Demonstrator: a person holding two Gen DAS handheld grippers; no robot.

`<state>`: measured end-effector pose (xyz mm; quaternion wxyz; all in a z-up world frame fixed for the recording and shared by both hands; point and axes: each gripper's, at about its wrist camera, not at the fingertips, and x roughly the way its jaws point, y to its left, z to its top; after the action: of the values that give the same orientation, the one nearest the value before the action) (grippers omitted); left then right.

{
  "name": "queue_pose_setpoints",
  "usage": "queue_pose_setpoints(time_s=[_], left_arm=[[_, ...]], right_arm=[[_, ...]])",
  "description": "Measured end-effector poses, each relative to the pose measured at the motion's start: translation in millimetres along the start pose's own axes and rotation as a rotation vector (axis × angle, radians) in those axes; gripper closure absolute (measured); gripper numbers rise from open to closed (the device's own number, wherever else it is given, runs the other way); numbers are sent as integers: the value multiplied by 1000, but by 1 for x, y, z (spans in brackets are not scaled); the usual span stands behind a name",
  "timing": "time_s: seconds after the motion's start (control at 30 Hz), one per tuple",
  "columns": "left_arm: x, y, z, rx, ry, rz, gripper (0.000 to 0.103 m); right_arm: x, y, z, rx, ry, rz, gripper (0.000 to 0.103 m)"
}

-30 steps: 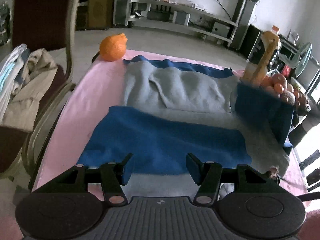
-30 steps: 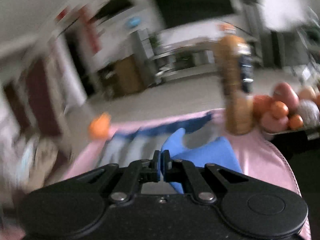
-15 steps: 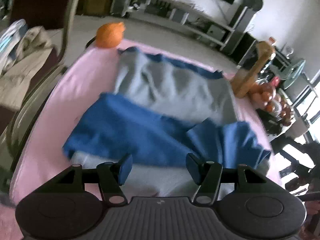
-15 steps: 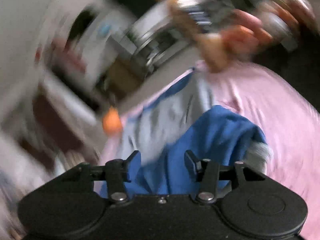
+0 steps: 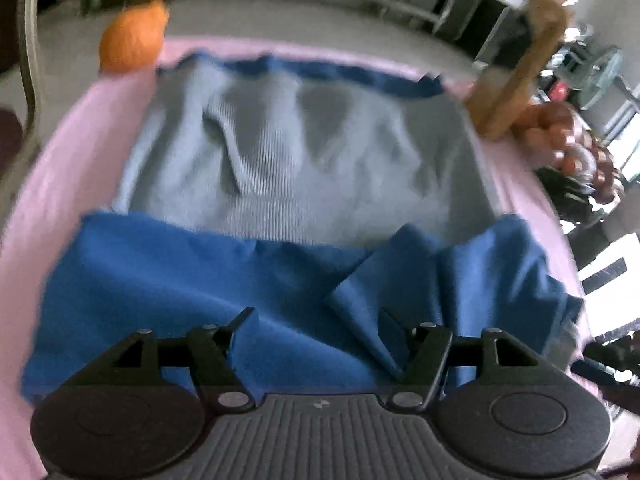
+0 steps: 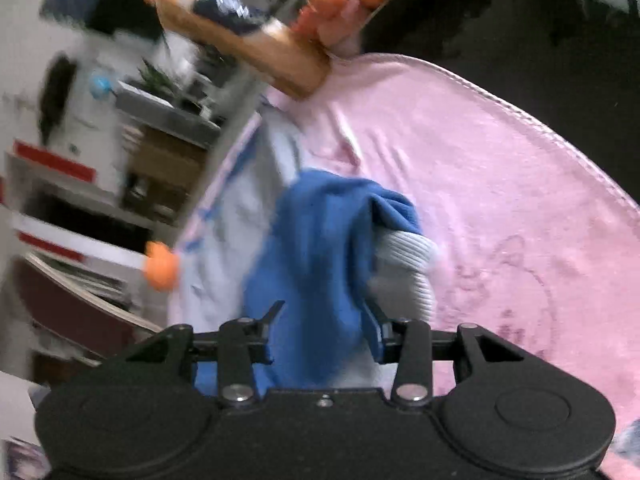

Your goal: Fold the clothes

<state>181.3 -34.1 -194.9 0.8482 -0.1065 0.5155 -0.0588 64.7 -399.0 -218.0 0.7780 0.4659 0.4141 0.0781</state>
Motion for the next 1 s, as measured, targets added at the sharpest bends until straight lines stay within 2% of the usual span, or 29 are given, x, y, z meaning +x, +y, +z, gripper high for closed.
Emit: queue_pose_setpoints(time_s=[0.07, 0.13, 0.23, 0.27, 0.3, 0.37, 0.4, 0.53, 0.67, 0.73, 0.8, 0.83, 0.87, 0.93, 1.0], left_arm=[[15, 6, 2, -73, 29, -31, 40], [27, 10, 4, -129, 50, -58, 40], [34, 2, 8, -112, 36, -65, 45], [35, -2, 8, -90, 33, -74, 56], [35, -8, 9, -67, 37, -83, 79], [32, -22, 5, -9, 36, -98, 103], [28, -28, 3, 25, 15, -92, 103], [-12, -52, -14, 170, -169, -22, 103], [-82, -64, -46, 302, -453, 72, 102], [-110, -58, -63, 303, -575, 124, 102], [-126, -40, -82, 231, -649, 184, 102], [-126, -28, -89, 178, -658, 219, 102], [-119, -14, -95, 121, -632, 250, 102], [-93, 14, -102, 21, -510, 295, 101], [-71, 43, -106, -77, -348, 288, 96]], right_arm=[[6, 3, -1, -28, 15, -77, 63], [8, 1, 1, -24, 24, -97, 63], [10, -3, 3, -14, 24, -102, 62], [10, -4, 3, -16, 20, -109, 62], [11, -5, 3, -17, 17, -115, 62], [11, -6, 3, -20, 10, -129, 62], [11, -8, 4, -17, 3, -135, 62], [7, -14, 7, -1, -27, -136, 62], [3, -18, 8, -1, -60, -137, 62], [-1, -17, 7, -5, -82, -142, 62], [-4, -15, 6, -13, -105, -149, 62], [-5, -13, 5, -18, -113, -155, 60], [-4, -12, 4, -23, -116, -159, 59], [-2, -9, 3, -33, -115, -175, 56], [1, -6, 1, -43, -111, -195, 55]])
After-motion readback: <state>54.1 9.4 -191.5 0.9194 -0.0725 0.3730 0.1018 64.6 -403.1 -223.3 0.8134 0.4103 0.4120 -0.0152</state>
